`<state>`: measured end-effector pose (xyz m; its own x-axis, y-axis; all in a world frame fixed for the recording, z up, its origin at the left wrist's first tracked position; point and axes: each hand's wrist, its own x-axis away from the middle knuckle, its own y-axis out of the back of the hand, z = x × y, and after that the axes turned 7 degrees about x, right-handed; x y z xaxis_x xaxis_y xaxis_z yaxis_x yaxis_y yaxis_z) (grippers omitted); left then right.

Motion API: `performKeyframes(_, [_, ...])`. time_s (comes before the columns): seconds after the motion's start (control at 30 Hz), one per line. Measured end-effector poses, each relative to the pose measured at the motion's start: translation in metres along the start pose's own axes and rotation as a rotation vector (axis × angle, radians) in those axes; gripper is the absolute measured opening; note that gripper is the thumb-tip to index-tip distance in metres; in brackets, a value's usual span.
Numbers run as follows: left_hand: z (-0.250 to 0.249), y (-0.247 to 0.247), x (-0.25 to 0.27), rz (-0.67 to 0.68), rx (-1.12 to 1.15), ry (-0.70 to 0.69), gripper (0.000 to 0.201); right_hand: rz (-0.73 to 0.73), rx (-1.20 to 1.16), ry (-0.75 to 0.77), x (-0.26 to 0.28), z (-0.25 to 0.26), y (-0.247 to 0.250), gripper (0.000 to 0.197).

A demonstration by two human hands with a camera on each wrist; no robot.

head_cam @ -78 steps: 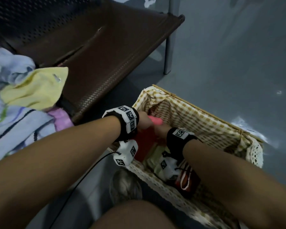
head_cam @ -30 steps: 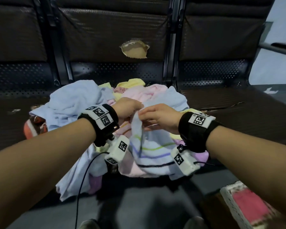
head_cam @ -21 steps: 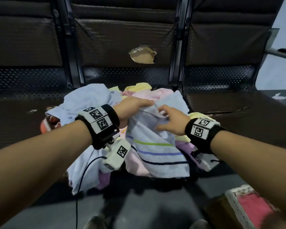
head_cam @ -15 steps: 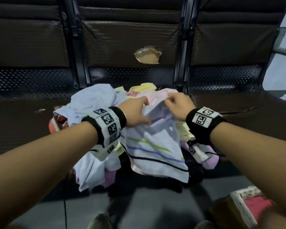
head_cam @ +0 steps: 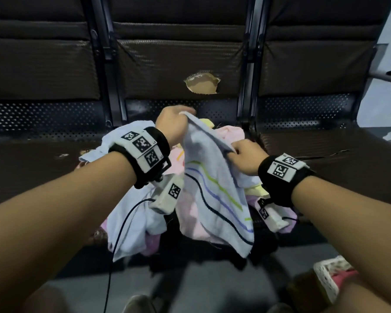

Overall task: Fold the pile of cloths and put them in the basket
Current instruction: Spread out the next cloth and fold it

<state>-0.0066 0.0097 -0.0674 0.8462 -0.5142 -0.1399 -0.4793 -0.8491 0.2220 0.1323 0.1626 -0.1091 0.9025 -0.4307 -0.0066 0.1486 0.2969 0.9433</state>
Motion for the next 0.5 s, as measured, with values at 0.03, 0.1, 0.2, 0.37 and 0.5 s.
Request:
performKeyframes(0.03, [0.004,-0.001,0.003,0.053,-0.066,-0.021,0.033,-0.024,-0.071,-0.007,0.003,-0.002,0.001,0.036])
performKeyframes(0.1, [0.013,-0.002,0.009,0.145,-0.247,-0.050,0.014,-0.125,-0.174,0.067,0.004,0.001,0.006,0.029])
performKeyframes(0.2, [0.024,-0.007,0.017,0.132,-0.548,-0.102,0.021,-0.212,-0.279,0.144,0.004,0.013,0.010,0.023])
performKeyframes(0.37, [0.024,-0.005,0.013,-0.069,-0.470,-0.060,0.041,-0.193,-0.052,0.132,0.010,0.005,0.006,0.005])
performKeyframes(0.5, [0.023,-0.001,0.009,-0.137,-0.295,0.028,0.031,-0.118,0.189,-0.094,0.012,-0.022,0.001,0.010])
